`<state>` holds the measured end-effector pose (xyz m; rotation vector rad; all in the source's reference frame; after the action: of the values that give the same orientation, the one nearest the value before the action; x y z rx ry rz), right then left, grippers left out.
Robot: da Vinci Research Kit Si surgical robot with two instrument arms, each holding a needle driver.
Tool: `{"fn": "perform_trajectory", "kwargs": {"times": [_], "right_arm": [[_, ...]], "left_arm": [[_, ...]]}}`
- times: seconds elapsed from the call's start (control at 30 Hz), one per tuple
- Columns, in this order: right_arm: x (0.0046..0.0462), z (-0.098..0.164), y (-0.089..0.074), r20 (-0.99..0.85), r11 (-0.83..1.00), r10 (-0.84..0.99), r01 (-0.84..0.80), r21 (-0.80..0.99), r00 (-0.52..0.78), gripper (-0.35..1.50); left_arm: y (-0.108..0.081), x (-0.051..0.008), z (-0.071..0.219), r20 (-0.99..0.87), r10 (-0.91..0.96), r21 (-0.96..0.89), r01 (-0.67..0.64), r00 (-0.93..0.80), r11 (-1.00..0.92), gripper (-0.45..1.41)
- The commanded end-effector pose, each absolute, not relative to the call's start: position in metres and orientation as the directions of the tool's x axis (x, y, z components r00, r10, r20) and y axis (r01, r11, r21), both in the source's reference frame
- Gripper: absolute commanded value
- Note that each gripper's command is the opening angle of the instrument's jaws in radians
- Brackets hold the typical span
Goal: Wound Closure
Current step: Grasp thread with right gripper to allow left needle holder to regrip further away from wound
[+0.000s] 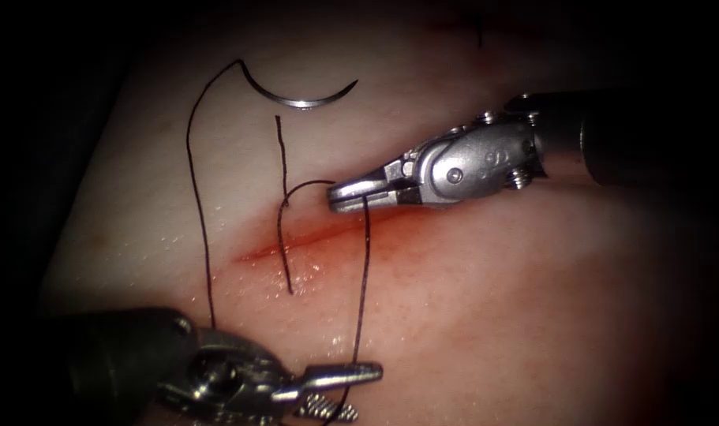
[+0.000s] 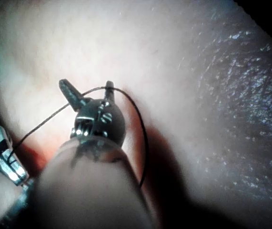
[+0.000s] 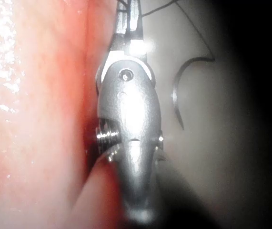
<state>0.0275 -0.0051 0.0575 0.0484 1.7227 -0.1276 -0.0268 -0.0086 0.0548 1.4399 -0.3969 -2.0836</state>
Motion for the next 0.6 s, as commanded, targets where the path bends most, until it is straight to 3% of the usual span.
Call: {"fn": "perform_trajectory", "kwargs": {"times": [0.03,0.23,0.4,0.6], "right_arm": [[0.0283,0.0579,-0.0048,-0.986,0.993,-0.042,0.105,-0.059,-0.158,-0.35],[0.0278,0.058,-0.0046,-0.987,0.993,-0.041,0.106,-0.058,-0.157,-0.35],[0.0276,0.0582,-0.0044,-0.988,0.993,-0.035,0.104,-0.051,-0.153,-0.35],[0.0275,0.0582,-0.0045,-0.987,0.993,-0.035,0.102,-0.051,-0.155,-0.35]], "left_arm": [[-0.0084,-0.0273,0.0553,-0.754,-0.605,0.54,0.282,-0.257,-0.793,0.31],[-0.009,-0.0268,0.0551,-0.744,-0.613,0.537,0.308,-0.264,-0.785,0.29],[-0.009,-0.026,0.0545,-0.739,-0.613,0.534,0.312,-0.28,-0.786,0.49],[-0.0092,-0.0246,0.054,-0.732,-0.615,0.533,0.317,-0.292,-0.784,0.41]]}}
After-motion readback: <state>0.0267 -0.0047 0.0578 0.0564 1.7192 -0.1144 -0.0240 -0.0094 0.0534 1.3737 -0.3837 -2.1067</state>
